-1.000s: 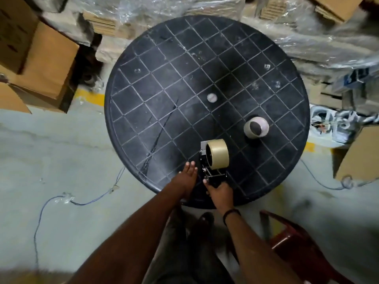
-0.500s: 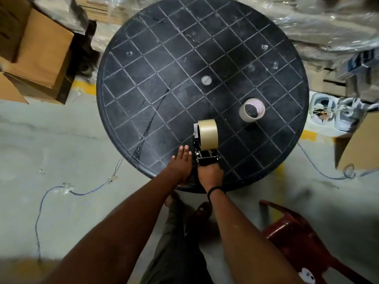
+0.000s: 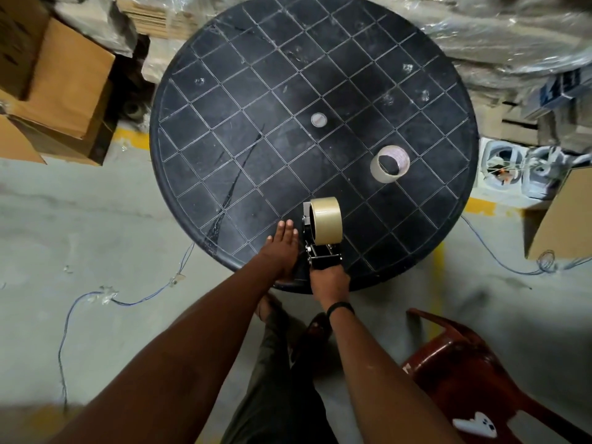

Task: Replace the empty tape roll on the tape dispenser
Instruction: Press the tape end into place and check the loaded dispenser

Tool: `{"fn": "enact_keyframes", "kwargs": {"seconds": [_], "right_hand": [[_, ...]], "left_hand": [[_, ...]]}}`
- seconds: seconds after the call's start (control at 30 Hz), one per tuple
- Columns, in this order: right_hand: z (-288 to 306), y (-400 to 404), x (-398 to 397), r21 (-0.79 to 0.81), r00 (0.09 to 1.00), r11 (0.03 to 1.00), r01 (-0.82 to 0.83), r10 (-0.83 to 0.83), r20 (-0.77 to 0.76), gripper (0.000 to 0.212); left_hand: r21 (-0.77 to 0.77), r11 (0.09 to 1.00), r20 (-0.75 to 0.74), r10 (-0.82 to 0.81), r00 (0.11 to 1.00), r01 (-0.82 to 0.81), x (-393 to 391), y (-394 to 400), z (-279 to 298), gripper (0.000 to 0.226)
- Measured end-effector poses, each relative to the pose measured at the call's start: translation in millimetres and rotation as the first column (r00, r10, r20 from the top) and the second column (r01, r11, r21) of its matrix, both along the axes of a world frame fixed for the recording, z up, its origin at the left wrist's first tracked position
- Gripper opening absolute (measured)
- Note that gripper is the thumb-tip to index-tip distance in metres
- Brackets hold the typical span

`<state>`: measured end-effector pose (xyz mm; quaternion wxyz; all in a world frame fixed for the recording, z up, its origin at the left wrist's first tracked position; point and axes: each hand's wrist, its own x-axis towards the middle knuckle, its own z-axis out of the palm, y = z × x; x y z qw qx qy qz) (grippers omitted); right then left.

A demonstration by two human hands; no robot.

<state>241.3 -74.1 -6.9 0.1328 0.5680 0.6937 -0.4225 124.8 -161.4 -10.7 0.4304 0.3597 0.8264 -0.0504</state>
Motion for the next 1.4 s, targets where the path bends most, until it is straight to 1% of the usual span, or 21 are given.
{"fn": "enact_keyframes", "kwargs": {"seconds": [0.13, 0.27, 0.33, 0.4, 0.47, 0.53, 0.73, 0.83, 0.93, 0.97, 1.03, 1.07, 1.1, 1.13, 1.17, 1.2, 1.27, 1.3, 1.33, 1.37, 1.4], "right_hand": [[-6, -17, 53, 0.066, 0.994, 0.994, -0.087, 0.091, -0.06, 0.022], [-18, -49, 132, 0.135, 0.997, 0.988, -0.069, 0.071, -0.007, 0.047], [-19, -60, 159, 0.063, 0.998, 0.996, -0.061, 0.06, 0.022, 0.038], [-17, -61, 169, 0.012, 0.998, 0.999, -0.048, 0.048, 0.041, 0.019], [-25, -59, 172, -0.07, 0.999, 0.997, 0.032, -0.03, 0.028, 0.017], [-29, -62, 173, -0.094, 0.992, 0.989, 0.118, -0.122, -0.033, 0.021], [-46, -68, 164, -0.079, 0.963, 0.981, 0.179, -0.191, -0.192, 0.044], [-65, -73, 168, -0.073, 0.969, 0.98, 0.184, -0.193, -0.155, 0.016], [-76, -77, 174, -0.186, 0.954, 0.958, 0.218, -0.249, -0.169, 0.043], [-74, -78, 174, -0.192, 0.961, 0.962, 0.193, -0.225, -0.163, 0.049], [-74, -80, 177, -0.171, 0.986, 0.98, 0.103, -0.124, -0.114, 0.033], [-65, -79, 175, -0.141, 0.997, 0.99, -0.002, -0.01, -0.081, 0.025], [-54, -77, 176, -0.07, 0.992, 0.991, -0.114, 0.11, -0.057, 0.027], [-39, -71, 168, 0.076, 0.979, 0.979, -0.188, 0.193, -0.061, 0.036], [-23, -61, 162, 0.094, 0.97, 0.967, -0.238, 0.242, -0.031, 0.04], [-5, -56, 154, 0.138, 0.966, 0.956, -0.259, 0.257, 0.029, 0.037], [-1, -56, 156, 0.187, 0.944, 0.926, -0.327, 0.328, 0.028, 0.028], [-2, -57, 157, 0.102, 0.948, 0.942, -0.319, 0.317, 0.035, 0.027], [0, -55, 158, 0.043, 0.973, 0.973, -0.228, 0.229, -0.013, 0.027], [2, -56, 157, 0.019, 0.984, 0.985, -0.174, 0.174, -0.02, 0.025], [1, -56, 154, 0.037, 0.978, 0.978, -0.206, 0.207, -0.017, 0.024]], "left_hand": [[-0.001, 1.0, 0.004, -0.011, 1.0, 0.011, -2, 1, 1, 0.089], [-0.001, 1.0, 0.011, -0.014, 1.0, 0.014, -3, 2, 3, 0.099], [-0.011, 0.999, 0.004, -0.033, 0.999, 0.033, -2, 0, 2, 0.11], [-0.007, 0.999, -0.01, -0.034, 0.999, 0.034, 1, 0, -1, 0.116], [-0.001, 0.999, -0.017, -0.032, 0.999, 0.032, 4, 0, -2, 0.119], [0.002, 0.999, -0.039, -0.036, 0.999, 0.037, 6, -2, -7, 0.124], [0.01, 1.0, -0.116, -0.027, 0.993, 0.028, 15, -1, -20, 0.126], [0.018, 1.0, -0.134, -0.018, 0.991, 0.02, 15, 0, -22, 0.126], [0.016, 1.0, -0.127, -0.012, 0.992, 0.015, 19, -2, -23, 0.127], [0.027, 1.0, -0.13, -0.004, 0.992, 0.007, 19, -2, -23, 0.128], [0.034, 0.999, -0.119, 0.009, 0.993, -0.005, 19, 0, -18, 0.129], [0.026, 1.0, -0.104, 0.011, 0.995, -0.009, 19, 2, -14, 0.128], [0.016, 1.0, -0.092, 0.016, 0.996, -0.014, 18, 4, -12, 0.128], [0.006, 1.0, -0.091, 0.021, 0.996, -0.02, 18, 5, -10, 0.13], [-0.002, 1.0, -0.097, 0.02, 0.995, -0.021, 19, 7, -6, 0.134], [-0.012, 1.0, -0.098, 0.018, 0.995, -0.019, 20, 9, -2, 0.138], [-0.028, 0.999, -0.067, 0.028, 0.997, -0.03, 22, 13, 5, 0.142], [-0.021, 0.999, -0.061, 0.043, 0.997, -0.044, 23, 14, 4, 0.141], [-0.015, 0.998, -0.061, 0.061, 0.996, -0.062, 22, 15, 4, 0.14], [-0.014, 0.997, -0.058, 0.071, 0.996, -0.072, 20, 16, 4, 0.138], [-0.015, 0.996, -0.049, 0.084, 0.995, -0.085, 18, 15, 3, 0.137]]}}
